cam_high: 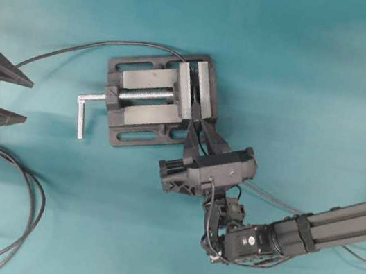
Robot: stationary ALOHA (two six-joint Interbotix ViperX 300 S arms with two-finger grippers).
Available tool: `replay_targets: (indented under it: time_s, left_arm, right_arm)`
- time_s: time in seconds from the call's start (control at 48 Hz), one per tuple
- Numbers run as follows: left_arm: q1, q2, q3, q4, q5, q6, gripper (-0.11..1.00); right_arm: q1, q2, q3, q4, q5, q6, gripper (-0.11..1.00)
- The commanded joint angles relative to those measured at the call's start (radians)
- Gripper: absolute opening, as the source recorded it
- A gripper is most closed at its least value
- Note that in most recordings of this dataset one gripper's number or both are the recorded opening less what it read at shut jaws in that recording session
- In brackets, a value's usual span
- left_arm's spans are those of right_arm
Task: Insert the USB cable into the fixed female connector.
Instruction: 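Push the USB plug forward into the female port with the right gripper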
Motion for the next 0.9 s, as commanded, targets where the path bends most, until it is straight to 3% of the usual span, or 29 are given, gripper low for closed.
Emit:
replay_targets:
  time_s: [0.0,0.874]
  left_arm:
    - [-0.002,0.008,-0.011,0.003,-0.012,-0.011,0.99]
    - [-0.006,0.008,-0.014,0.003,-0.012,-0.011,0.99]
  right_arm:
    - [-0.158,-0.035,-0.003,-0.015,-0.005,-0.006,0.21]
    - [-0.161,-0.035,0.000,-0.015,0.028,-0.005,0.21]
